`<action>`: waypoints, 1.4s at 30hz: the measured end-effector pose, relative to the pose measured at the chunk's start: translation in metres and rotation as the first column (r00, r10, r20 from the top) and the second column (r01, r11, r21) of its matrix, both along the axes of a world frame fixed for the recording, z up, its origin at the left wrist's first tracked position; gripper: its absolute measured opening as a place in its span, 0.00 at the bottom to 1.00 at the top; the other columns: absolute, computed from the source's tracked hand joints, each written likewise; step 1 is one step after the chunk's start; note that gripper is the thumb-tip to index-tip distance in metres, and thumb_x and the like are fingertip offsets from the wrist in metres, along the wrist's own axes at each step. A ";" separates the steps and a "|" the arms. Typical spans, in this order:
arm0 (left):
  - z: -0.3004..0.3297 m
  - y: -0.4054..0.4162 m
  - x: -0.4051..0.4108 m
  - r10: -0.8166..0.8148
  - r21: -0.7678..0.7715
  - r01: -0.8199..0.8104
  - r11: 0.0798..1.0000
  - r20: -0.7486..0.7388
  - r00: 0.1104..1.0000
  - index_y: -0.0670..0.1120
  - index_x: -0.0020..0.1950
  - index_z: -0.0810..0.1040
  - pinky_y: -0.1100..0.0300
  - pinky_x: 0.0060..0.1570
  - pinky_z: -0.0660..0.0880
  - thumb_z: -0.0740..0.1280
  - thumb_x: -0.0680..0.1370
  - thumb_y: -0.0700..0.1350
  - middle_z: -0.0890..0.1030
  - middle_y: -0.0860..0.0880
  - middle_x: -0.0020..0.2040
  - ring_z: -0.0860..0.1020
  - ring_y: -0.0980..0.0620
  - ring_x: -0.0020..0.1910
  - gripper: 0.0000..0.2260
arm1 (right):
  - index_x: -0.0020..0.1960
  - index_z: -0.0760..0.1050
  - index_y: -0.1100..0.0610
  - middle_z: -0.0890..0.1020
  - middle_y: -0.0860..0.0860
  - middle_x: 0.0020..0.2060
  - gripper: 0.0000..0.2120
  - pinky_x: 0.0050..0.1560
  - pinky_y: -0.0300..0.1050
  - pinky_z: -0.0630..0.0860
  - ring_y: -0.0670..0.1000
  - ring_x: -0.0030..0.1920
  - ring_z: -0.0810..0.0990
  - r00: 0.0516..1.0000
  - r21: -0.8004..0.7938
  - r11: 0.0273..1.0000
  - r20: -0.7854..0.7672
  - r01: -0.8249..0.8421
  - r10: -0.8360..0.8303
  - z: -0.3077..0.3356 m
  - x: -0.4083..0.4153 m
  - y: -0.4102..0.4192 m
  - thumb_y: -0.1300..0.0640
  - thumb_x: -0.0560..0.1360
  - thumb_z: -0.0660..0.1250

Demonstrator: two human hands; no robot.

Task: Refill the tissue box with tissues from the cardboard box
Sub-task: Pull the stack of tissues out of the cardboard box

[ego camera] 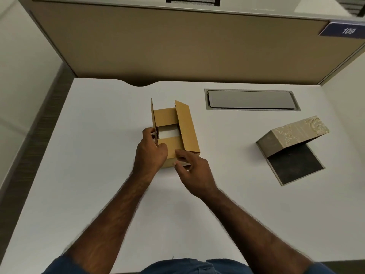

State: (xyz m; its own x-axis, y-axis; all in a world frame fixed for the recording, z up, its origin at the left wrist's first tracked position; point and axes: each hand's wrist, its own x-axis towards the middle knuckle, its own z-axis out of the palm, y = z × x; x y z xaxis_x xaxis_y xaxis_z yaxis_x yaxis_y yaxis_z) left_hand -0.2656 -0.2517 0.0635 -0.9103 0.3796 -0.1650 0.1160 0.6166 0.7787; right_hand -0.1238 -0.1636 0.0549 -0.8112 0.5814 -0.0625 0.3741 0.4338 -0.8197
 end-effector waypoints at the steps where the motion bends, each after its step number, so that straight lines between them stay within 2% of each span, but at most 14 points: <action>1: 0.001 -0.002 0.000 0.005 0.006 -0.005 1.000 0.009 1.000 0.48 0.76 0.65 0.56 0.58 0.74 0.69 0.79 0.40 0.76 0.44 0.72 0.77 0.42 0.68 0.26 | 0.74 0.80 0.52 0.85 0.49 0.68 0.21 0.59 0.40 0.83 0.47 0.64 0.84 1.000 -0.021 1.000 -0.002 0.005 -0.005 0.000 0.000 0.000 0.51 0.82 0.72; 4: 0.004 -0.007 0.000 0.032 0.019 -0.033 0.999 0.054 0.998 0.47 0.76 0.65 0.52 0.58 0.78 0.67 0.80 0.39 0.76 0.44 0.72 0.78 0.41 0.66 0.25 | 0.76 0.79 0.51 0.84 0.48 0.70 0.22 0.57 0.30 0.77 0.45 0.65 0.83 1.000 -0.052 0.999 0.005 0.009 -0.009 0.003 0.001 0.004 0.50 0.82 0.72; 8: 0.002 -0.016 0.013 0.048 0.067 -0.055 0.996 0.104 0.993 0.47 0.75 0.67 0.56 0.50 0.79 0.67 0.80 0.38 0.79 0.45 0.66 0.80 0.44 0.59 0.24 | 0.78 0.76 0.49 0.81 0.48 0.73 0.26 0.66 0.45 0.81 0.47 0.68 0.81 1.000 -0.121 0.993 -0.019 -0.001 -0.002 0.009 0.009 0.011 0.50 0.81 0.74; 12: -0.001 -0.024 0.031 0.044 0.127 -0.062 0.990 0.138 0.990 0.48 0.70 0.70 0.63 0.45 0.78 0.68 0.78 0.36 0.81 0.55 0.55 0.81 0.57 0.49 0.22 | 0.80 0.73 0.48 0.76 0.46 0.78 0.30 0.75 0.50 0.76 0.47 0.76 0.76 0.999 -0.148 0.989 -0.049 0.001 -0.008 0.016 0.027 0.023 0.52 0.80 0.77; 15: -0.002 -0.029 0.042 0.027 0.144 -0.054 0.988 0.185 0.982 0.52 0.68 0.70 0.66 0.45 0.76 0.69 0.77 0.36 0.79 0.61 0.53 0.80 0.61 0.52 0.22 | 0.82 0.71 0.48 0.72 0.45 0.81 0.33 0.78 0.51 0.73 0.46 0.80 0.71 0.999 -0.110 0.994 -0.043 0.006 -0.011 0.020 0.041 0.032 0.53 0.79 0.77; 19: -0.006 -0.035 0.058 0.015 0.169 -0.056 0.984 0.233 0.972 0.56 0.65 0.69 0.64 0.46 0.77 0.70 0.76 0.35 0.80 0.60 0.55 0.81 0.58 0.54 0.24 | 0.83 0.67 0.47 0.70 0.45 0.82 0.36 0.79 0.48 0.69 0.46 0.80 0.68 0.999 -0.041 0.998 -0.026 0.036 -0.037 0.018 0.058 0.045 0.52 0.80 0.77; 25: -0.009 -0.041 0.082 0.020 0.246 -0.138 0.959 0.428 0.903 0.56 0.66 0.70 0.47 0.57 0.82 0.71 0.68 0.42 0.82 0.53 0.60 0.82 0.49 0.58 0.28 | 0.81 0.68 0.50 0.73 0.48 0.77 0.34 0.69 0.43 0.71 0.43 0.72 0.70 0.992 -0.033 0.992 -0.024 0.122 -0.123 0.015 0.074 0.072 0.50 0.79 0.77; 28: -0.011 -0.042 0.092 0.019 0.270 -0.155 0.950 0.446 0.895 0.57 0.68 0.68 0.53 0.53 0.82 0.71 0.70 0.39 0.81 0.55 0.60 0.82 0.49 0.60 0.29 | 0.80 0.70 0.51 0.75 0.48 0.76 0.32 0.70 0.46 0.74 0.47 0.73 0.72 0.996 0.022 0.996 0.003 0.092 -0.092 0.015 0.076 0.080 0.48 0.79 0.77; 31: -0.011 -0.040 0.093 0.076 0.235 -0.177 0.956 0.386 0.919 0.57 0.73 0.65 0.64 0.45 0.80 0.70 0.75 0.32 0.79 0.53 0.64 0.80 0.51 0.61 0.33 | 0.80 0.71 0.51 0.74 0.49 0.78 0.32 0.74 0.47 0.70 0.50 0.78 0.70 0.997 0.147 0.988 0.068 -0.043 0.034 0.016 0.069 0.083 0.46 0.80 0.76; 32: -0.008 -0.038 0.092 0.099 0.204 -0.177 0.963 0.343 0.934 0.55 0.76 0.63 0.64 0.47 0.80 0.69 0.76 0.31 0.77 0.50 0.68 0.79 0.50 0.63 0.34 | 0.81 0.70 0.51 0.72 0.50 0.80 0.33 0.77 0.47 0.65 0.51 0.81 0.66 0.992 0.194 0.976 0.099 -0.099 0.081 0.016 0.065 0.084 0.44 0.80 0.75; 35: 0.006 -0.032 0.087 0.073 0.080 -0.080 0.994 0.085 0.994 0.47 0.83 0.56 0.55 0.71 0.70 0.69 0.77 0.32 0.66 0.46 0.79 0.68 0.47 0.77 0.38 | 0.83 0.67 0.52 0.67 0.51 0.84 0.36 0.83 0.51 0.56 0.55 0.86 0.56 0.952 0.345 0.896 0.218 -0.281 0.214 0.015 0.052 0.087 0.40 0.80 0.72; 37: 0.017 -0.026 0.078 -0.040 -0.053 0.031 0.998 -0.182 0.983 0.43 0.83 0.57 0.58 0.75 0.61 0.71 0.77 0.35 0.62 0.45 0.82 0.62 0.47 0.81 0.38 | 0.83 0.66 0.52 0.67 0.52 0.84 0.38 0.84 0.57 0.55 0.57 0.87 0.53 0.905 0.412 0.820 0.323 -0.398 0.277 0.014 0.044 0.090 0.37 0.80 0.70; 39: 0.028 -0.016 0.063 -0.196 -0.186 0.139 0.973 -0.338 0.921 0.41 0.83 0.59 0.54 0.79 0.58 0.72 0.77 0.38 0.61 0.42 0.83 0.58 0.44 0.83 0.36 | 0.82 0.68 0.51 0.69 0.52 0.83 0.37 0.83 0.60 0.57 0.58 0.87 0.54 0.857 0.419 0.770 0.409 -0.481 0.313 0.014 0.038 0.092 0.35 0.79 0.69; 42: 0.038 0.003 0.033 -0.399 -0.329 0.297 0.896 -0.306 0.864 0.42 0.82 0.60 0.51 0.80 0.54 0.72 0.79 0.45 0.62 0.42 0.83 0.56 0.43 0.83 0.35 | 0.81 0.70 0.50 0.74 0.52 0.80 0.34 0.81 0.62 0.61 0.59 0.85 0.61 0.816 0.425 0.726 0.474 -0.541 0.330 0.014 0.035 0.093 0.34 0.80 0.68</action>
